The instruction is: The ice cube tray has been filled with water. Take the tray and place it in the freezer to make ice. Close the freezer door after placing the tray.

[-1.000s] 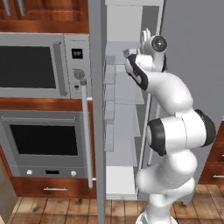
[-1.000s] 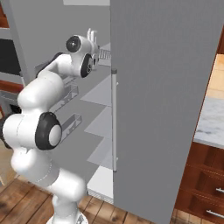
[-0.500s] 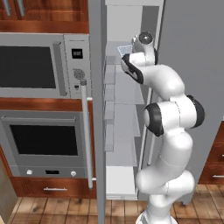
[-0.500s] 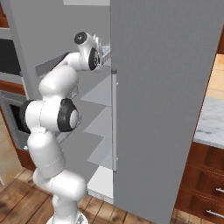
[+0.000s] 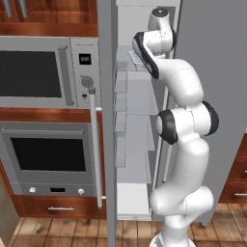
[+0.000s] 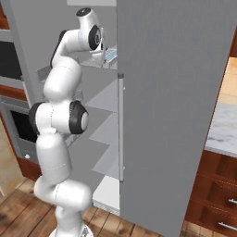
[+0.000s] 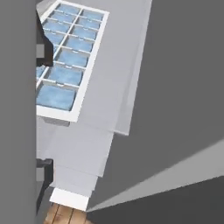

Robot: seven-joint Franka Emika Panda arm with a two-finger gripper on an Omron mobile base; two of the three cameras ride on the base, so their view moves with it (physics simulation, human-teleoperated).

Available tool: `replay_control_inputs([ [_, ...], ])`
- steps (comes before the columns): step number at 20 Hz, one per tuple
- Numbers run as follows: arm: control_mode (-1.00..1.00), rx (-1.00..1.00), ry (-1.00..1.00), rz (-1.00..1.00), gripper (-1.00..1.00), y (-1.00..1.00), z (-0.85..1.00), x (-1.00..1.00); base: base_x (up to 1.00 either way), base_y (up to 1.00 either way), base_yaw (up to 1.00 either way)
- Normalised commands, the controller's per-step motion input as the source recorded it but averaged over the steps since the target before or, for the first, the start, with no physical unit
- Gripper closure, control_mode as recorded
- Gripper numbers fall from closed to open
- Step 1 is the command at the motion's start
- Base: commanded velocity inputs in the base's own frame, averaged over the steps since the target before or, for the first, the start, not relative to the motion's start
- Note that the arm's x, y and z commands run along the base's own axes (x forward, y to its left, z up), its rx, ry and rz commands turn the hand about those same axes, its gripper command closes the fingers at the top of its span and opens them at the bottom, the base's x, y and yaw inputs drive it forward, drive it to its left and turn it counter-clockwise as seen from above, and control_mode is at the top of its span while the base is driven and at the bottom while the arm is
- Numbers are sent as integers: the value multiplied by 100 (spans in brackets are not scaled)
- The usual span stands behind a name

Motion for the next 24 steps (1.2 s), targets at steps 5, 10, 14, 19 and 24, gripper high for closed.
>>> replay_control_inputs([
  [5,-100,-8,3,4,-100,-15,-100,-79,0,0,0],
  [10,-100,-15,-30,13,-100,-17,-100,-24,0,0,0],
  [14,-100,-15,-36,15,-100,-4,-100,-50,0,0,0],
  [19,-100,-2,-16,12,-100,-6,-39,-97,0,0,0],
  [24,-100,3,5,8,-100,-1,2,-100,0,0,0],
])
